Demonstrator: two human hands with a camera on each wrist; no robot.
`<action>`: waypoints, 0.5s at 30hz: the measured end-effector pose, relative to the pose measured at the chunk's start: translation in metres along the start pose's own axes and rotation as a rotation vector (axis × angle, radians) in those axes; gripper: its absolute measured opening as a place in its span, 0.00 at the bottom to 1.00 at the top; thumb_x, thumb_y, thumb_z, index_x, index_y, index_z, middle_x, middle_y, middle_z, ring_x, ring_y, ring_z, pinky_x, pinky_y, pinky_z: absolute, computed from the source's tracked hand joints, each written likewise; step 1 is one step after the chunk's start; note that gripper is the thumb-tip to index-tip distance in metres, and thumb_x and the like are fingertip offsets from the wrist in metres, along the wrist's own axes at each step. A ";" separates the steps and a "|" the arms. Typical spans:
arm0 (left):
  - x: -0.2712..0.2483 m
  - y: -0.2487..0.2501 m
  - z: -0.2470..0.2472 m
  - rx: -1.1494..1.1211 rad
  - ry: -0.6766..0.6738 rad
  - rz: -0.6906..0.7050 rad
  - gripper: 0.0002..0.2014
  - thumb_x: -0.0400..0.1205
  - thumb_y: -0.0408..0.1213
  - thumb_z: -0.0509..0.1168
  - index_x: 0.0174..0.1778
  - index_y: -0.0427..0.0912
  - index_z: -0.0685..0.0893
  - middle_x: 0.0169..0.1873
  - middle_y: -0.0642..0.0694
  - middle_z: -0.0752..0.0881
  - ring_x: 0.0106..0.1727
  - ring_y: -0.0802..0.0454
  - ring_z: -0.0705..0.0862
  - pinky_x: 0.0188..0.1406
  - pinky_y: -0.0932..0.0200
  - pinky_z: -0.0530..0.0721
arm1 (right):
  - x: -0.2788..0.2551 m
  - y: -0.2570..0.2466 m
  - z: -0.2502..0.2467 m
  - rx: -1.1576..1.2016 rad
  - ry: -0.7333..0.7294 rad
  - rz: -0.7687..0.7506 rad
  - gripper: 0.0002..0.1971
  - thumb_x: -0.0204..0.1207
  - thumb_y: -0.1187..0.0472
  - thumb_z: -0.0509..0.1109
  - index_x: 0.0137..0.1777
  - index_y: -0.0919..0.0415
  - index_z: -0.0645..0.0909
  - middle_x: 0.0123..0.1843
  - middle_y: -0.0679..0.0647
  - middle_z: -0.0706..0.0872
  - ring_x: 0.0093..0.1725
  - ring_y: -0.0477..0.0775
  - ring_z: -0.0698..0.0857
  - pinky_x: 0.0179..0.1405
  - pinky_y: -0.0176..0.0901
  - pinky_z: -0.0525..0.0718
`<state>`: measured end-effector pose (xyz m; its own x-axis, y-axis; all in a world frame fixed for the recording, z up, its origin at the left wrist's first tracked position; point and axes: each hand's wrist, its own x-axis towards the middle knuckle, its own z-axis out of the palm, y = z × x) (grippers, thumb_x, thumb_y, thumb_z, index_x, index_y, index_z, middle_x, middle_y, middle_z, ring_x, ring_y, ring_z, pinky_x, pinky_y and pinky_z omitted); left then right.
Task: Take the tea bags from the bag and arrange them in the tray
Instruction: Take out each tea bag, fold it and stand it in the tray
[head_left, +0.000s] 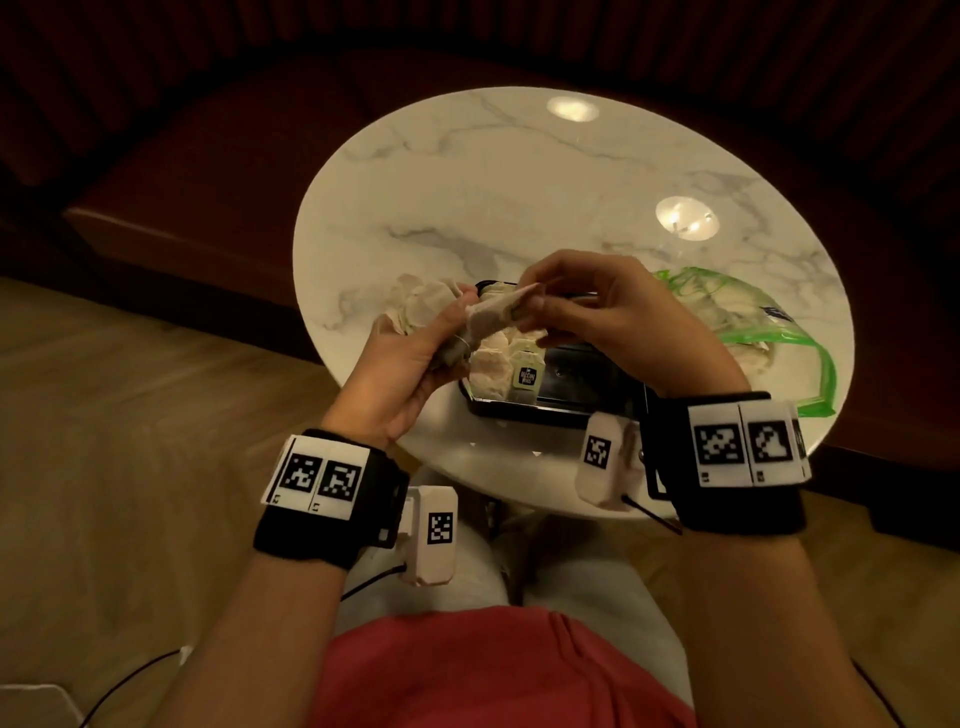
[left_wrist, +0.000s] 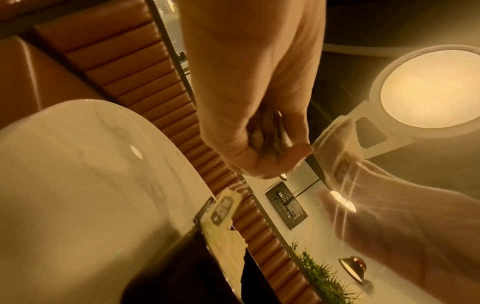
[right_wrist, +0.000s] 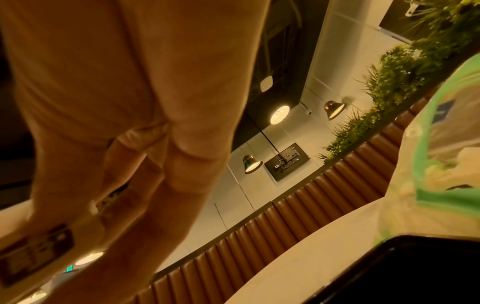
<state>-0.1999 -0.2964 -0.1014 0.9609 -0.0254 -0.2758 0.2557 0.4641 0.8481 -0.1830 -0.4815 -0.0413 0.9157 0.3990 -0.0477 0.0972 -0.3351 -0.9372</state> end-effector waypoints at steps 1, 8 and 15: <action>-0.001 0.001 0.001 0.013 -0.006 0.010 0.04 0.82 0.35 0.68 0.48 0.43 0.88 0.35 0.45 0.82 0.28 0.58 0.77 0.24 0.65 0.81 | -0.002 0.003 0.000 0.019 -0.009 0.020 0.06 0.80 0.66 0.69 0.53 0.59 0.84 0.50 0.62 0.89 0.48 0.61 0.91 0.52 0.52 0.90; -0.006 0.004 0.000 0.257 -0.222 0.032 0.19 0.75 0.39 0.71 0.56 0.30 0.82 0.35 0.44 0.87 0.31 0.54 0.84 0.24 0.64 0.79 | -0.003 0.012 0.005 -0.046 0.053 0.028 0.16 0.77 0.68 0.73 0.64 0.58 0.82 0.48 0.56 0.87 0.46 0.58 0.90 0.49 0.46 0.90; -0.009 0.001 0.002 0.134 -0.127 0.060 0.31 0.73 0.34 0.74 0.69 0.23 0.73 0.51 0.32 0.87 0.43 0.47 0.90 0.31 0.57 0.87 | -0.005 0.009 0.008 0.062 0.137 0.031 0.25 0.74 0.66 0.77 0.70 0.56 0.77 0.54 0.59 0.86 0.50 0.55 0.89 0.51 0.39 0.88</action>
<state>-0.2078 -0.2969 -0.0971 0.9784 -0.1166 -0.1705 0.2010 0.3467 0.9162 -0.1901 -0.4794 -0.0521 0.9629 0.2677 -0.0330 0.0479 -0.2900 -0.9558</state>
